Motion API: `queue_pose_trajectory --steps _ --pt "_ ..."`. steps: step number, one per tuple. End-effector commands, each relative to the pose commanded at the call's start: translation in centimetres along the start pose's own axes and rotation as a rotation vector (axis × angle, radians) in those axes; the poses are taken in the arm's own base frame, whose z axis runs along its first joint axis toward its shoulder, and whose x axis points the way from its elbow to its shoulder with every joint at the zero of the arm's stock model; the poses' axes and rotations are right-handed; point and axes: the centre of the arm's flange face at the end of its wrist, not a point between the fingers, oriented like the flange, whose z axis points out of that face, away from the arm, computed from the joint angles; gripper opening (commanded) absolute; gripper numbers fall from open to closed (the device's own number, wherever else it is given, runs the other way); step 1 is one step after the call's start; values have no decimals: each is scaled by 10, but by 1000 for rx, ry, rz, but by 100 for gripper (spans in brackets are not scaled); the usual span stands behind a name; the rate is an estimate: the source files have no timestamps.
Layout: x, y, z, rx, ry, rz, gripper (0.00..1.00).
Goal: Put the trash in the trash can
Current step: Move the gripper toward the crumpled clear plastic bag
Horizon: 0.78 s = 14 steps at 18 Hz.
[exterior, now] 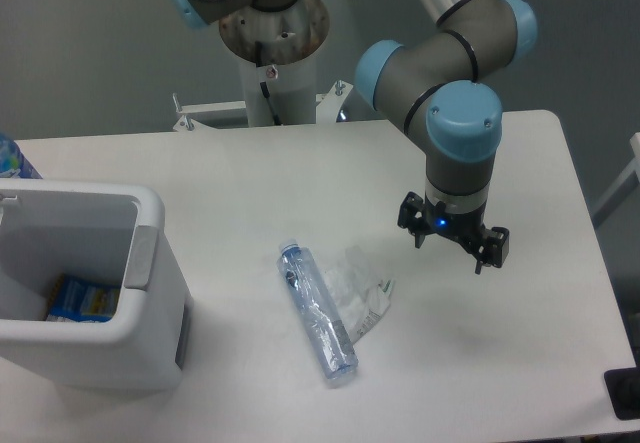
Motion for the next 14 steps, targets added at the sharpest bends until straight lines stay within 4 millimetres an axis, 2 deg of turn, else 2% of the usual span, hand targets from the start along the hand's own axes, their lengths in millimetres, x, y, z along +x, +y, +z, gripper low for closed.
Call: queue_pose_trajectory --steps 7,11,14 --pt "1 -2 1 7 10 2 100" --pt "6 -5 9 21 11 6 100" --pt "31 -6 26 29 4 22 100"
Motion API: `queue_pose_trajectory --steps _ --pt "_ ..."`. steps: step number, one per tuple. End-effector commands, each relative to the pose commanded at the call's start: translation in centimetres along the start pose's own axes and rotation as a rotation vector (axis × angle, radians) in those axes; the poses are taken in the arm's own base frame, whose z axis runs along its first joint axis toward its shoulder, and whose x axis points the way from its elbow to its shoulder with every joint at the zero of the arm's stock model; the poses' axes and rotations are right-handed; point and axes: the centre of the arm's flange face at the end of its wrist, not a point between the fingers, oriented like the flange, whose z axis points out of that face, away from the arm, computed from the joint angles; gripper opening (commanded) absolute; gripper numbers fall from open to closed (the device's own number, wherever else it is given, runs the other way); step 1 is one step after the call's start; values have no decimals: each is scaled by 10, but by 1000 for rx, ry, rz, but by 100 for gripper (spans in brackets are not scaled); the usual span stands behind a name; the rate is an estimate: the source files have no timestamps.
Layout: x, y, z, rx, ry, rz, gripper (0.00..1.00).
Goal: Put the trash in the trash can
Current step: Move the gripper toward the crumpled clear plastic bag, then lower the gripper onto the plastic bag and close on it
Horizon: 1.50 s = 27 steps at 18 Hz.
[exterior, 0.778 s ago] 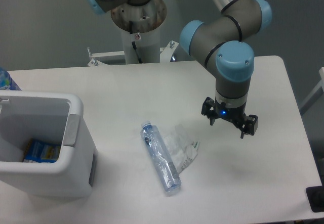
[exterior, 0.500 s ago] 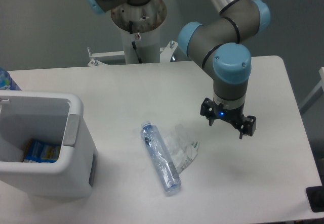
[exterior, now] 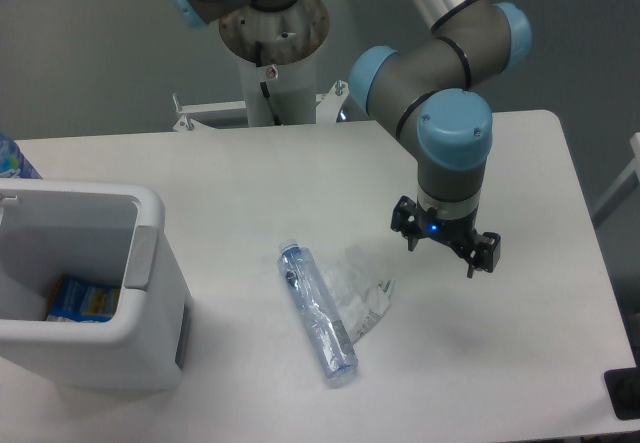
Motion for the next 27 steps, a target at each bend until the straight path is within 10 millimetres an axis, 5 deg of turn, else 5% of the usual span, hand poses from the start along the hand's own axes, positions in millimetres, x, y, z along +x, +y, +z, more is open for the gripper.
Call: queue_pose_trajectory --steps 5,13,20,21,25,27 --pt "35 9 15 -9 19 4 100" --pt "88 -18 38 -36 75 -7 100" --pt "98 -27 58 -54 104 -39 100" --pt "98 -28 58 -53 102 -38 95" --pt "96 -29 58 -54 101 -64 34" --pt "95 -30 58 -54 98 -65 25"
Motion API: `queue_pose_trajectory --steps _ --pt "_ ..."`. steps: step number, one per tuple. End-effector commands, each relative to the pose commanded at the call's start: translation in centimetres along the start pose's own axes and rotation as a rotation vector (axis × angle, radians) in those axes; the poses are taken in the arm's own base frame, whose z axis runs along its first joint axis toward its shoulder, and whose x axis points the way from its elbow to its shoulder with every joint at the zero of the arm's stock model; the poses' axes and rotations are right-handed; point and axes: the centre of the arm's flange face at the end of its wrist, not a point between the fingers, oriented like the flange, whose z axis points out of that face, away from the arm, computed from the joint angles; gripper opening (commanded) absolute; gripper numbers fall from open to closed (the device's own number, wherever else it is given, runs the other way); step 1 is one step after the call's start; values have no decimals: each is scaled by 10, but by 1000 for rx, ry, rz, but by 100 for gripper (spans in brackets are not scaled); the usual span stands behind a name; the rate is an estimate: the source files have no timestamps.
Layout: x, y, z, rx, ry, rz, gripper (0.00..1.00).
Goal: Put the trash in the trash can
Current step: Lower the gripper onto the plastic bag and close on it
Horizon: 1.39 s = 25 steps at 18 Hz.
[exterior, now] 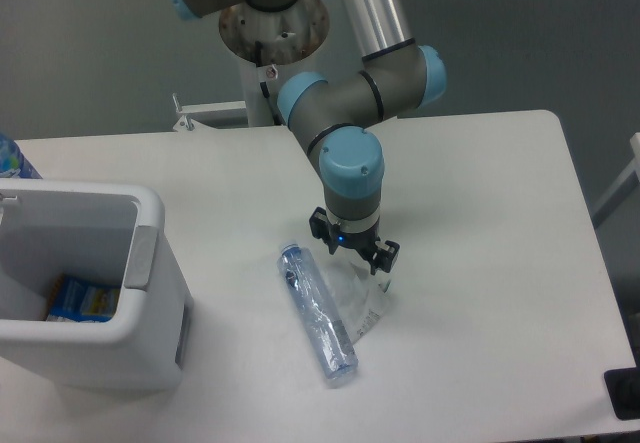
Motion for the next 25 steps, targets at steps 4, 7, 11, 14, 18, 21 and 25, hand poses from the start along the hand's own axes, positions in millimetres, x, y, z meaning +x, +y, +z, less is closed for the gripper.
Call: queue_pose_trajectory --steps 4,7,11,14,18,21,25 --pt "-4 -2 -4 5 -8 0 21" --pt "-5 -2 -5 6 -9 -2 2" --pt "-10 0 -12 13 -20 -12 0" --pt "-27 12 -31 39 -43 -49 0" --pt "-41 24 -45 55 -66 -79 0" --pt "-52 20 -56 127 -46 -175 0" --pt "-73 11 -77 263 6 -351 0"
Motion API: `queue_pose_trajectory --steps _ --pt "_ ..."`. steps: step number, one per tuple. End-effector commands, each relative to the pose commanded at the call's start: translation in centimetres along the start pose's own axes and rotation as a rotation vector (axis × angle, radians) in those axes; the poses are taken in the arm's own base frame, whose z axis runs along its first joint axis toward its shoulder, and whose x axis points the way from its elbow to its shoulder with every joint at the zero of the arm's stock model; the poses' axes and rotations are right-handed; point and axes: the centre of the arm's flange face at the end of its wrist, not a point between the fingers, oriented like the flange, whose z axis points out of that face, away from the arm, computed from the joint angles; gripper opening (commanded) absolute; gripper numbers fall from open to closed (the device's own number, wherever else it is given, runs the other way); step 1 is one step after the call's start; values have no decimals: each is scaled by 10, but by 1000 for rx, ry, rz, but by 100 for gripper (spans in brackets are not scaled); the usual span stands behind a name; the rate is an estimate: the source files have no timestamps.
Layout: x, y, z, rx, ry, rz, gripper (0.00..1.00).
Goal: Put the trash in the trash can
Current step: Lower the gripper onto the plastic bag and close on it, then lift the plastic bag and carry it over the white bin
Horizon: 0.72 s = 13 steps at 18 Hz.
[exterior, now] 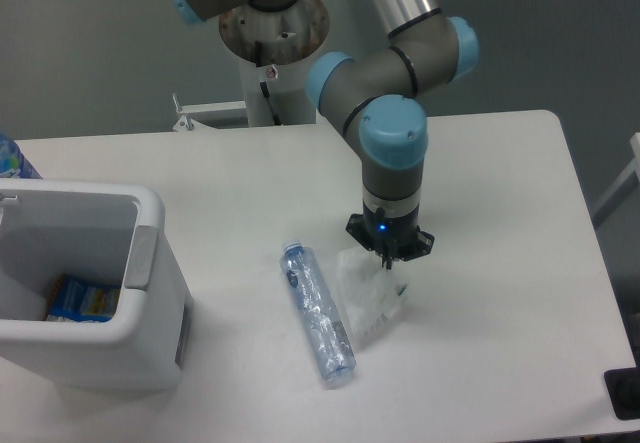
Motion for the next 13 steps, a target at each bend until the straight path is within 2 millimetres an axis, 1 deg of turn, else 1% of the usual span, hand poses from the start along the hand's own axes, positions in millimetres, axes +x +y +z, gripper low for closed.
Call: queue_pose_trajectory --steps 6,8,11,13 --pt "-5 -20 -16 90 48 -141 0" --pt "-5 -29 -25 126 67 -186 0" --pt "-4 -43 -49 199 108 -248 0" --pt "-1 -52 -58 226 125 -289 0"
